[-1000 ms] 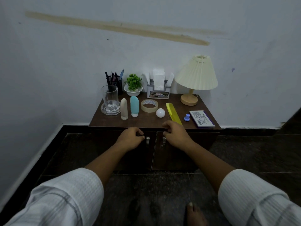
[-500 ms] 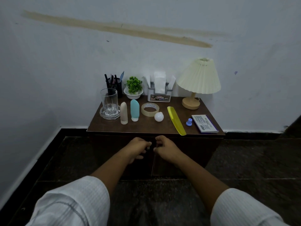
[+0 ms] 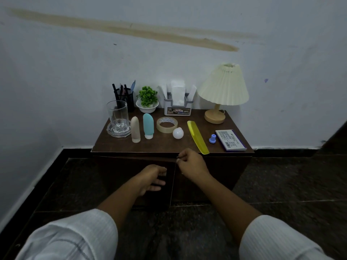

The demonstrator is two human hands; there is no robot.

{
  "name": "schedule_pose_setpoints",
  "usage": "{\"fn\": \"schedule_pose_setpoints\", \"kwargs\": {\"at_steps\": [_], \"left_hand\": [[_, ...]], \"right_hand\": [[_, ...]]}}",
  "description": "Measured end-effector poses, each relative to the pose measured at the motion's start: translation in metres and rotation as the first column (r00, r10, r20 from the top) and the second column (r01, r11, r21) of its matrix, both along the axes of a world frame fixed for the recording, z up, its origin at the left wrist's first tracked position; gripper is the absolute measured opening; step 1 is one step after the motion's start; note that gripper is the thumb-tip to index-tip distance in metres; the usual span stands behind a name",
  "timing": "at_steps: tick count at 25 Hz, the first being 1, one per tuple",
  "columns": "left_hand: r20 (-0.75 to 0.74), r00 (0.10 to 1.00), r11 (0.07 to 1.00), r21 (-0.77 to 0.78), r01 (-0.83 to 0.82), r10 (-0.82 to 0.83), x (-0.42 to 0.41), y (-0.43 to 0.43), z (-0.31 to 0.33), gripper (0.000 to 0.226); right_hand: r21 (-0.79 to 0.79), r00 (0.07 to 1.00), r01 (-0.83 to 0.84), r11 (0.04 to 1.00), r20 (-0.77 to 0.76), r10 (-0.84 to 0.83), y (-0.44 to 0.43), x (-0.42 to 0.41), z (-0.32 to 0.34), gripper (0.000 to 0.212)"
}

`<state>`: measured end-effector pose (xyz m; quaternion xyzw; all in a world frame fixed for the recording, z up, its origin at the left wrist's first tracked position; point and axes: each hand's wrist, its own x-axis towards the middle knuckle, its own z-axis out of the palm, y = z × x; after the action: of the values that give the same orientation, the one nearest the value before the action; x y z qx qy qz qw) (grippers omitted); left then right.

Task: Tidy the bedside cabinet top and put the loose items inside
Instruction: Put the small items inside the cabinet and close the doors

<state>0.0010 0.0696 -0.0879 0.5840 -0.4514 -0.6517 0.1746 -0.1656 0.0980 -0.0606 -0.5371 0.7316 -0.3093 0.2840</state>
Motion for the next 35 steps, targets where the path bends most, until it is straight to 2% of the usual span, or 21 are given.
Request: {"fn": "schedule_pose_setpoints", "kwargs": {"at_steps": [2,5,9,13,17,19,25,31,35], "left_hand": [[0.03,0.999,0.999,0.013,0.043,-0.043,0.01,0.007,0.0,0.024],[0.053,0.99,0.991,0.043,0.129,-0.131,0.028,0.021,0.002,0.023],[0.068,0.971,0.971,0.088,0.221,-0.227,0.055,0.044,0.005,0.019],[0.049,0.955,0.946,0.162,0.28,-0.291,0.092,0.061,0.007,0.03],[0.017,0.96,0.938,0.221,0.269,-0.279,0.133,0.072,0.011,0.039],[-0.019,0.972,0.948,0.219,0.232,-0.234,0.154,0.076,0.016,0.038],[-0.116,0.99,0.981,0.162,0.103,-0.084,0.196,0.081,0.032,0.035],[0.002,1.0,0.988,0.153,-0.003,0.003,0.249,0.089,0.038,0.036],[0.066,0.992,0.987,0.108,-0.117,0.11,0.283,0.096,0.043,0.036]], "right_hand": [[0.0,0.999,-0.039,0.999,0.023,0.039,0.002,0.001,0.004,0.011],[0.086,0.97,-0.231,0.969,0.094,0.223,0.007,0.018,0.013,0.014],[0.229,0.94,-0.338,0.913,0.122,0.318,0.011,0.039,0.019,0.019],[0.435,0.873,-0.484,0.759,0.177,0.455,0.014,0.062,0.019,0.026],[0.517,0.786,-0.616,0.595,0.346,0.513,0.019,0.082,0.021,0.027],[0.524,0.74,-0.669,0.527,0.41,0.533,0.02,0.088,0.024,0.027],[0.495,0.653,-0.757,0.427,0.54,0.531,0.027,0.111,0.023,0.033],[0.402,0.529,-0.848,0.345,0.621,0.578,0.042,0.169,0.009,0.039],[0.357,0.494,-0.869,0.341,0.604,0.626,0.048,0.212,-0.001,0.051]]}}
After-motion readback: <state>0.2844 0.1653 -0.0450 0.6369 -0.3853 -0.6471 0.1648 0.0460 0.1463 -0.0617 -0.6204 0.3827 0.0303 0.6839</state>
